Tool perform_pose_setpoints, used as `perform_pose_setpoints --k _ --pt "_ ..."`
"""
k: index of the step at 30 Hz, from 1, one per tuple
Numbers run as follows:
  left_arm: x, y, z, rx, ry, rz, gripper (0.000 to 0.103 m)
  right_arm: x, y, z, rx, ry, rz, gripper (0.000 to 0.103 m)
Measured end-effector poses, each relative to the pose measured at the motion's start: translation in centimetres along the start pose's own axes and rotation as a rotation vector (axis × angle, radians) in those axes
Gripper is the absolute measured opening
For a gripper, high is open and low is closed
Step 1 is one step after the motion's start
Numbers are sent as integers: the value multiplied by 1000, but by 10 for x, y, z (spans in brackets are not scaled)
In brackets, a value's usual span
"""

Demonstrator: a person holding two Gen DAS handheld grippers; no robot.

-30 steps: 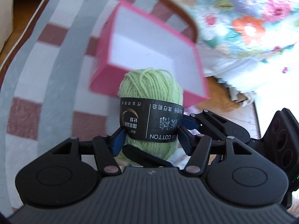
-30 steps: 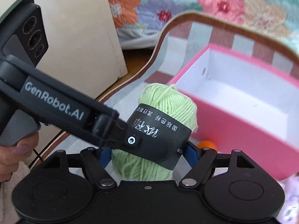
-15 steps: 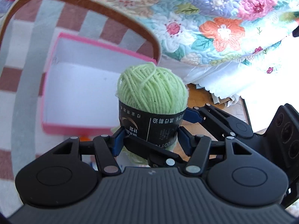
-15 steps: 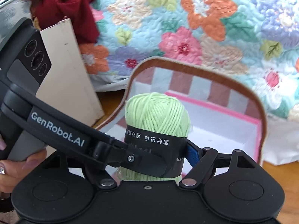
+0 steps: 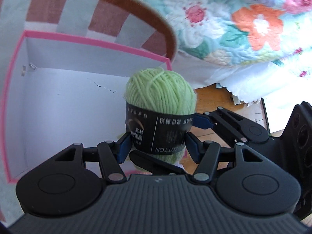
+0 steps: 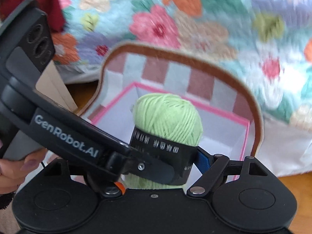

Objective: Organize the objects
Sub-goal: 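Carry the yarn ball into the pink box and open the left gripper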

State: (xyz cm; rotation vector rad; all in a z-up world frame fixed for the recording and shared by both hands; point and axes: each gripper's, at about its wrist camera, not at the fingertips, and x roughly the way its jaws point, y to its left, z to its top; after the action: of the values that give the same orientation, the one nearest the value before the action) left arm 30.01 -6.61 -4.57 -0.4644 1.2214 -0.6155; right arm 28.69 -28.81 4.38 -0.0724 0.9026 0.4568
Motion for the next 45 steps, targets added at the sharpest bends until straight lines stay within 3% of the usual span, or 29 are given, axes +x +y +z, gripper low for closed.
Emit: perform_pose_setpoints --k 5,11,14,18,20,22,25,29,31,34,38,41,45 --pt "38 21 22 -72 40 5 59 35 -16 5 -13 64 -62 85" --pt "56 54 39 -145 51 9 59 75 -11 16 -85 135 -132 85" --pt "72 59 43 -188 41 60 57 94 -14 16 -83 168 -154 77" --pt "87 81 47 -282 28 40 56 114 -16 16 -56 224 -237 75" --pt "86 94 46 -340 -3 25 56 115 -14 14 -94 213 -259 77" --pt "81 97 44 -364 -14 24 57 108 -12 12 -141 181 -282 86" --pt "76 88 43 -300 -40 80 59 92 -16 10 -168 143 -234 87" --pt "85 80 46 -276 -45 79 60 80 -23 2 -172 117 -189 86" --pt "92 72 48 -246 -43 78 58 78 -22 -3 -192 113 -163 78" --pt "100 60 52 -202 -26 62 53 81 -16 -8 -234 131 -168 55" --pt "97 54 48 -195 -36 81 54 79 -15 -11 -241 134 -200 48" --pt "89 51 43 -184 -40 110 55 76 -19 -11 -208 141 -189 36" --pt "78 47 44 -201 -93 140 56 76 -18 -15 -216 127 -246 36"
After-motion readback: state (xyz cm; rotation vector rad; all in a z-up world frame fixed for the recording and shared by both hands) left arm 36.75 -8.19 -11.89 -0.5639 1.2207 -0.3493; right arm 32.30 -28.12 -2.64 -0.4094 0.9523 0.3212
